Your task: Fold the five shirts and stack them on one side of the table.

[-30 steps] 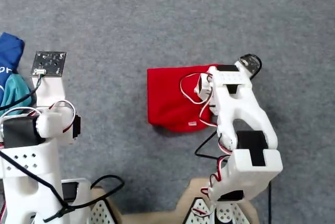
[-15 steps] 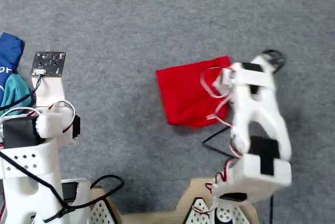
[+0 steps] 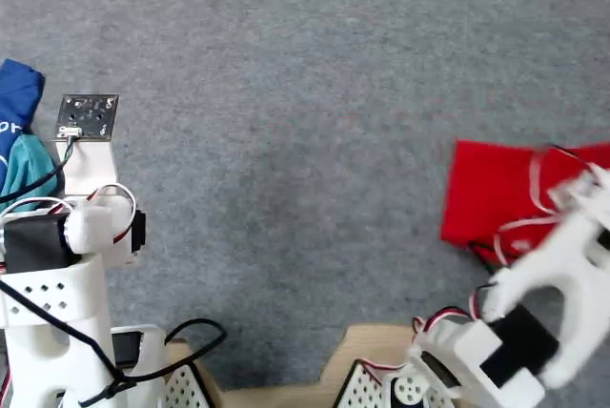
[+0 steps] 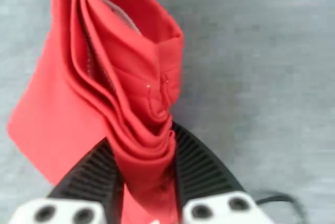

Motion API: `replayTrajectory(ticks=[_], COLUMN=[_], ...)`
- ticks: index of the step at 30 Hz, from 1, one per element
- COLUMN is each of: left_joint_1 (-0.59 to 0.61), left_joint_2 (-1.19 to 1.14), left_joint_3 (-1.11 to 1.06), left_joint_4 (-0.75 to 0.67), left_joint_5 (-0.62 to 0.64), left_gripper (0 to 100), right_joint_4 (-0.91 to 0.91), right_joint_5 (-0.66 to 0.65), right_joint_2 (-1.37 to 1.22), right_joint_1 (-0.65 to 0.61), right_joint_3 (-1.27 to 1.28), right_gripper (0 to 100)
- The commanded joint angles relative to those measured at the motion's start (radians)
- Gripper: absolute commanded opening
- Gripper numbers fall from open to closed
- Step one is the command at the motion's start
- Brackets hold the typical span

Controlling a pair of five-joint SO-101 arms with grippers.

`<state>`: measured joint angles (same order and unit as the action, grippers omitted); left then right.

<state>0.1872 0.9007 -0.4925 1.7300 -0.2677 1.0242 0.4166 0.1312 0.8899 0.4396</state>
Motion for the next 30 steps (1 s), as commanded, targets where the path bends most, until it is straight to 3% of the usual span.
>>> replayTrajectory(ticks=[1,13,25,30], left_joint_1=[0.008,0.008,0.008,0.005], left_joint_2=[0.016,0.016,0.016,0.016], left_joint_3=[0.035,0.041,0.037,0.038], left_joint_4=[0.008,0.008,0.008,0.008], left_joint_5=[-0.006,-0.006,-0.006,-0.006], left_gripper=[6,6,6,6], right_joint_4=[-0.011,-0.158,-0.149,0.02], right_joint_5=[-0.095,-0.267,-0.376,-0.454], right_joint_2=[0.056,0.03,-0.248,-0.259], right_joint_1=[0.168,0.529,0.636,0.651], right_joint_3=[-0.059,-0.051,-0.214,-0.254], right_gripper=[0.5,0.5,1.0,16.8])
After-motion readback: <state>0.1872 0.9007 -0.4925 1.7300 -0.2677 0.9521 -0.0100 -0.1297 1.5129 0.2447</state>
